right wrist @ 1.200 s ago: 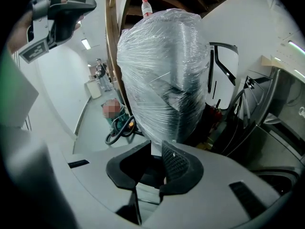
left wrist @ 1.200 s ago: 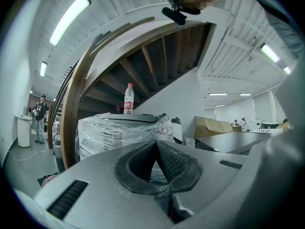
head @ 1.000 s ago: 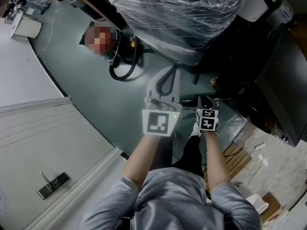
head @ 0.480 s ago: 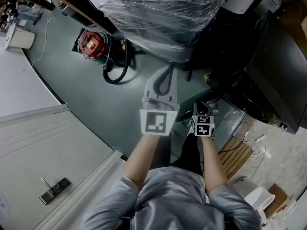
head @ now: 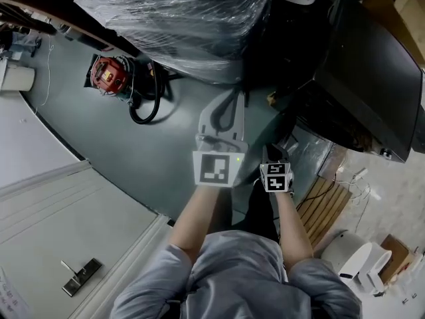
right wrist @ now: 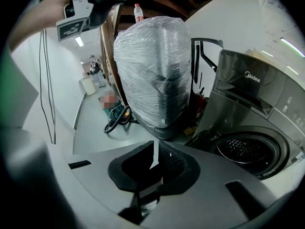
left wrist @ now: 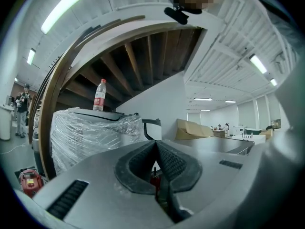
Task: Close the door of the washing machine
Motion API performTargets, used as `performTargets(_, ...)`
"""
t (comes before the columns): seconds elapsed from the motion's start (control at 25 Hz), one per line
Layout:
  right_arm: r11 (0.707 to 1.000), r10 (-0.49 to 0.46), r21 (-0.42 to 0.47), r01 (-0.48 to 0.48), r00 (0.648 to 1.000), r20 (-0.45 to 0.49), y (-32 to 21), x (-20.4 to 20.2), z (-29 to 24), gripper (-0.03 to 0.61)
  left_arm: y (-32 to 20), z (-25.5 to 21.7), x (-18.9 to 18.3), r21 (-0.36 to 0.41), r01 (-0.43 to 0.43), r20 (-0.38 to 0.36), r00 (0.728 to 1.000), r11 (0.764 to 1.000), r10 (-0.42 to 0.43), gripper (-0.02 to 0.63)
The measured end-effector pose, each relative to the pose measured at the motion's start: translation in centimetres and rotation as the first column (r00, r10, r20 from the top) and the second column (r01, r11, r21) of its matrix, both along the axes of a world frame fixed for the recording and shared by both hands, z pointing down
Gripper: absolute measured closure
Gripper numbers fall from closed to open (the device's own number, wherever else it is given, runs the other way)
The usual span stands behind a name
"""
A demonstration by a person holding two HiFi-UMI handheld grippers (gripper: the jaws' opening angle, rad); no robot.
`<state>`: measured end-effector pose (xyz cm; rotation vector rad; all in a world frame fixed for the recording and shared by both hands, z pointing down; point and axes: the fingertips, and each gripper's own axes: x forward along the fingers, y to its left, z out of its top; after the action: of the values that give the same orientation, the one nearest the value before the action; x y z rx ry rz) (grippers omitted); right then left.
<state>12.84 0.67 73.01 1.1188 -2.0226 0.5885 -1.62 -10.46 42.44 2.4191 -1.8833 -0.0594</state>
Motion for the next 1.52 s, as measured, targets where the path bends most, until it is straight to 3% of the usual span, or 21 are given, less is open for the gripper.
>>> performTargets(0.36,0.999,-0.031,-0.017,0.030,0.997,-0.067,2.4,4.0,-0.2,0.568,-0.7,0.0,7.3,0.001,-0.099,-0.025,0.995,0.995,0.099,0.615)
performTargets(0.76,0.998,0.006,-0.057,-0.019,0.977,-0.214,4.7,9.7,0.3,0.575,-0.8,-1.0,14.1,0.014,-0.180,-0.036,0.983,0.984,0.180,0.615)
performTargets(1.12,0.987,0.141,-0.038,-0.154,0.960,-0.241,3.9,16.1,0.1,0.577,-1.7,-1.2,15.4,0.018,-0.166,-0.029,0.986,0.986,0.167,0.615)
performTargets(1.52,0.945,0.323,0.016,-0.328,0.918,-0.231,0.2,23.1,0.0,0.578,-3.6,-1.2,14.7,0.016,-0.107,-0.027,0.994,0.994,0.108,0.615)
